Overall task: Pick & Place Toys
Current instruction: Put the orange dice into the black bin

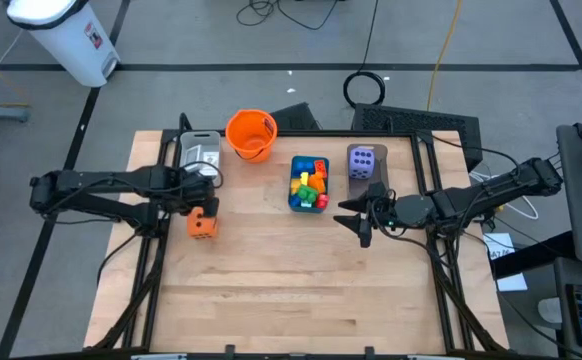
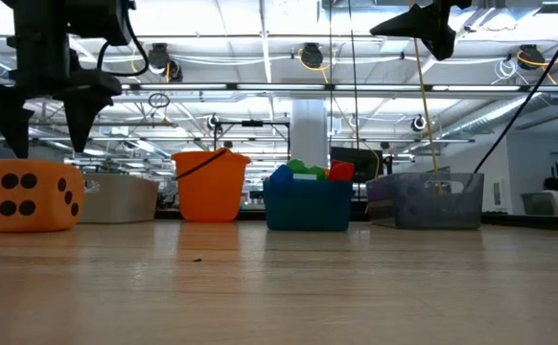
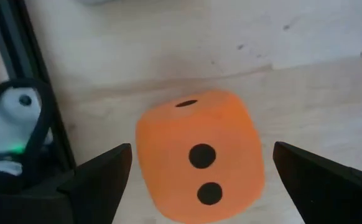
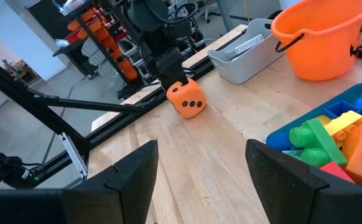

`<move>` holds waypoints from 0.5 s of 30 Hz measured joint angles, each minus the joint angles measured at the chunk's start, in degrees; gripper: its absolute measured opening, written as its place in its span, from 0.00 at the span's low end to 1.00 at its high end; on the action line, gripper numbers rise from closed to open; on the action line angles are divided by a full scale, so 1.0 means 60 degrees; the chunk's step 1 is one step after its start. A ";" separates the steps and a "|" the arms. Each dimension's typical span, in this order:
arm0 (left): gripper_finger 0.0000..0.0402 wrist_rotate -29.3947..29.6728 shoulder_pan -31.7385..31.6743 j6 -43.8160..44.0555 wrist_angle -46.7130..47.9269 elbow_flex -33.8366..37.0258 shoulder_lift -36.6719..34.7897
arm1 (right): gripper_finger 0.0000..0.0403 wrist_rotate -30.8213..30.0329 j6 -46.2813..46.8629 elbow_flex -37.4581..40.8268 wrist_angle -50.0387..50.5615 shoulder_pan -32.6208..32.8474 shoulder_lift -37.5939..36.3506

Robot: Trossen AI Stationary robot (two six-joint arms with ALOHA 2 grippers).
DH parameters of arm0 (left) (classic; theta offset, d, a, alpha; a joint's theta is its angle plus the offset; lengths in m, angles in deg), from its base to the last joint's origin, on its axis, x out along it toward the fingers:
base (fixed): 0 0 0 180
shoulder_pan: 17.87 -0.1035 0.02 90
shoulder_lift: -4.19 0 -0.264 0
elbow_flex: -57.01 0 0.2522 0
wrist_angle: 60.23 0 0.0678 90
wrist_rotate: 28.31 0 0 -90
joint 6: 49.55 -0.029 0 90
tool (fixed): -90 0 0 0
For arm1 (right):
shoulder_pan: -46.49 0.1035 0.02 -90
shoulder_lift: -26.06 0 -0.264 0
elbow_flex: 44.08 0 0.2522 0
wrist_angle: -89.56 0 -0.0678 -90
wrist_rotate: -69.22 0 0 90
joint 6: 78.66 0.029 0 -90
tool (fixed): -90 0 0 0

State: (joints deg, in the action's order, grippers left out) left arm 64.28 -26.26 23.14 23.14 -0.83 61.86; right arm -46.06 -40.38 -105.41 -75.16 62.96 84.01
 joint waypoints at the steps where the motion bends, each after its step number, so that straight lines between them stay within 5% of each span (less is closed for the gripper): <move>1: 1.00 0.0006 0.0011 0.0230 -0.0013 0.0000 0.0000 | 0.58 0.0001 0.0000 0.0000 -0.0001 0.0000 0.0000; 15: 1.00 -0.0493 0.0044 0.1683 -0.0467 0.0547 0.0011 | 0.58 0.0011 -0.0058 0.0000 -0.0007 0.0000 0.0000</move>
State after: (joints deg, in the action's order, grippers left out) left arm 61.33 -25.99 33.24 20.33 2.45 61.93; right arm -45.99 -40.73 -105.41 -75.20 62.96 84.01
